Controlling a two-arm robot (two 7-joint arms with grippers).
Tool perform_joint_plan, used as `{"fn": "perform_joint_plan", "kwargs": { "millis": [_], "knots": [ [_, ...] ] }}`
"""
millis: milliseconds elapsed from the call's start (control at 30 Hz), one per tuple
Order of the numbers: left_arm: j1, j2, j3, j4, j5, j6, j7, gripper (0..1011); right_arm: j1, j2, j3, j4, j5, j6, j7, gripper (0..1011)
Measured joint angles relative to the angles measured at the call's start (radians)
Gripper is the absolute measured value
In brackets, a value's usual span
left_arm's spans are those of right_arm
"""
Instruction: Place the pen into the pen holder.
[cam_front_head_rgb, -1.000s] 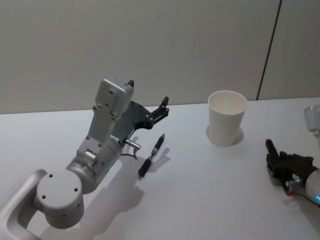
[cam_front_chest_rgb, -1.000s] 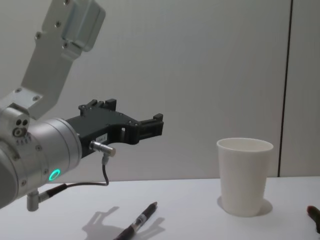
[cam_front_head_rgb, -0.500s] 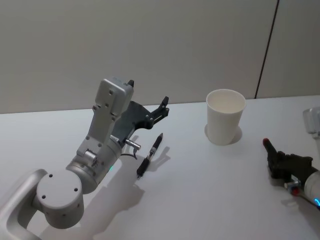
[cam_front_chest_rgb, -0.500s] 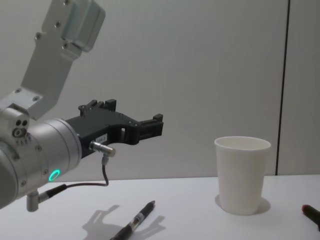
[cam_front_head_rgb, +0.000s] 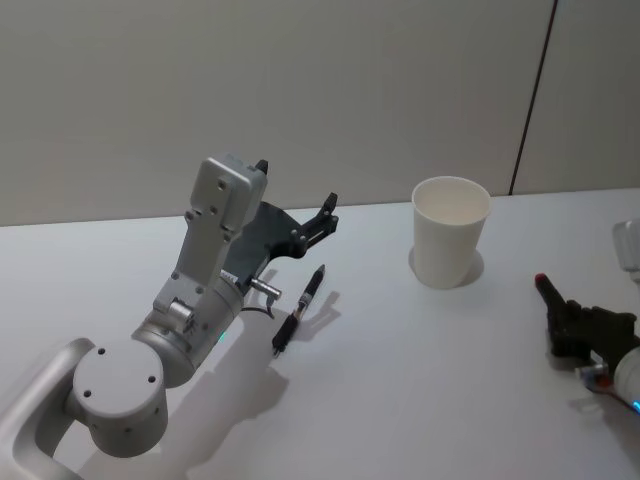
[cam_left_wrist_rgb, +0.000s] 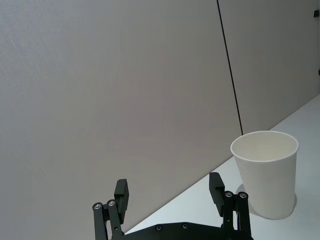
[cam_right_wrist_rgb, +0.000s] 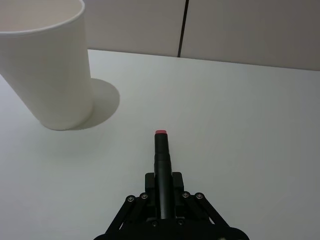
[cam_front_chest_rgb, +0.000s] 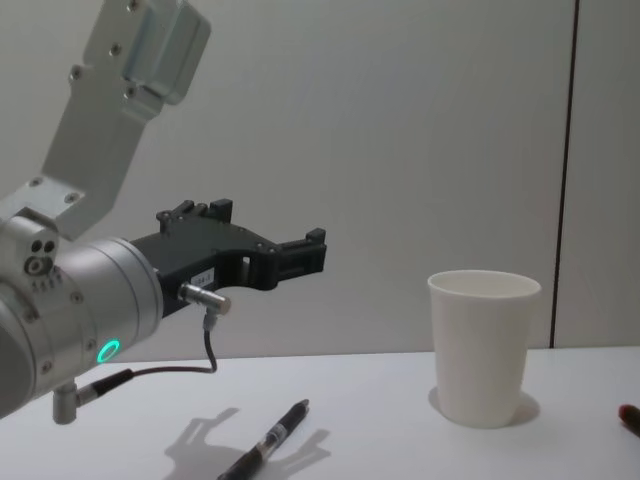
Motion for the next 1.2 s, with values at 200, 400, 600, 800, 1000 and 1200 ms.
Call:
{"fn": "perform_joint_plan", "kwargs": {
  "millis": [200, 400, 600, 800, 1000, 1200],
  "knots": [
    [0.0, 0.0, 0.0, 0.0, 0.0, 0.0, 0.0, 1001, -0.006, -0.001, 0.002, -0.005, -0.013, -0.038, -0.011, 187],
    [0.0, 0.0, 0.0, 0.0, 0.0, 0.0, 0.0, 1001, -0.01, -0.001, 0.007, -0.01, -0.024, -0.101, -0.015, 187],
    [0.0, 0.0, 0.0, 0.0, 0.0, 0.0, 0.0, 1001, -0.01, -0.001, 0.012, -0.013, -0.033, -0.178, -0.011, 187],
    [0.0, 0.0, 0.0, 0.0, 0.0, 0.0, 0.0, 1001, -0.005, -0.001, 0.017, -0.013, -0.04, -0.249, 0.001, 187],
    [0.0, 0.0, 0.0, 0.0, 0.0, 0.0, 0.0, 1001, 0.011, -0.004, 0.024, -0.008, -0.049, -0.346, 0.023, 187],
    [0.0, 0.0, 0.0, 0.0, 0.0, 0.0, 0.0, 1001, 0.035, -0.009, 0.029, 0.006, -0.057, -0.431, 0.05, 187]
  ]
}}
